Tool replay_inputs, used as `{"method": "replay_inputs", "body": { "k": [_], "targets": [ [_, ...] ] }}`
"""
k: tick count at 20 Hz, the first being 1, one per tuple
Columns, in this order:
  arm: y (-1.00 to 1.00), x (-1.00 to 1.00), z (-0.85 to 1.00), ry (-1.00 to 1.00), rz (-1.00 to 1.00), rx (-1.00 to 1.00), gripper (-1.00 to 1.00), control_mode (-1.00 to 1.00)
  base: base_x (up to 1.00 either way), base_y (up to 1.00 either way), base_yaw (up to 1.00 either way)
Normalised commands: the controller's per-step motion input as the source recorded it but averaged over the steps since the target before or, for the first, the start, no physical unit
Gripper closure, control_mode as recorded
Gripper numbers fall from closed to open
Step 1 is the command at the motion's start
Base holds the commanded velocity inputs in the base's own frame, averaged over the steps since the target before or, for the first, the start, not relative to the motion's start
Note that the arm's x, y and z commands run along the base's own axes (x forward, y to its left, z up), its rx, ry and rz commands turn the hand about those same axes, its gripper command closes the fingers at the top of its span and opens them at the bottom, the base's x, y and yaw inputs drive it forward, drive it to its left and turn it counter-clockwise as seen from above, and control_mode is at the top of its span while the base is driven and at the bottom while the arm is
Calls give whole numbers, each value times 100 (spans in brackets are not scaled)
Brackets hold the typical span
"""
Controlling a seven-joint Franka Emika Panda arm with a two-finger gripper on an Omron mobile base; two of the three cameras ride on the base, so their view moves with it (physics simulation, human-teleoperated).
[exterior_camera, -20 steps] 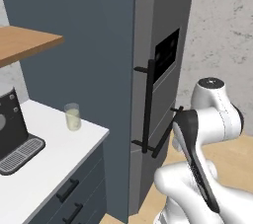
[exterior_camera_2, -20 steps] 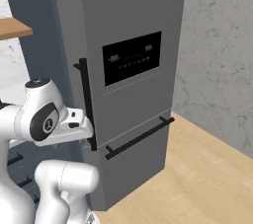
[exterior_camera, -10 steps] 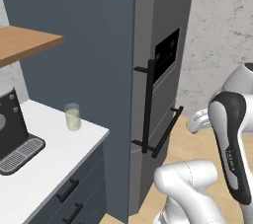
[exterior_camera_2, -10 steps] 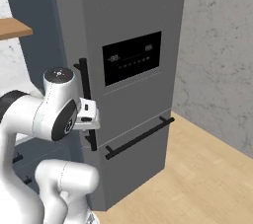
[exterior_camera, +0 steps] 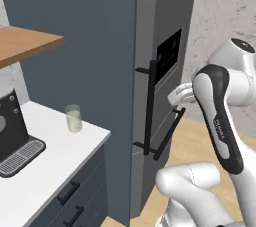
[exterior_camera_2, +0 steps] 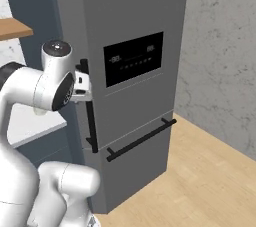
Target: Grab a lemon wedge from the fridge and one ice cube from the ice bowl, and put them in the glass of lemonade.
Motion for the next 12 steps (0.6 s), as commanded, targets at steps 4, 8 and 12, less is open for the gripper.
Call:
{"method": "replay_inputs", "body": {
  "k": [4,8,12],
  "targets": [
    [27,98,-17,0,-6,0,-100,-100,0,0,0],
    [0,73,-19,1,-2,0,-100,-100,0,0,0],
    [-4,81,-38,0,0,1,-100,-100,0,0,0]
  ]
}}
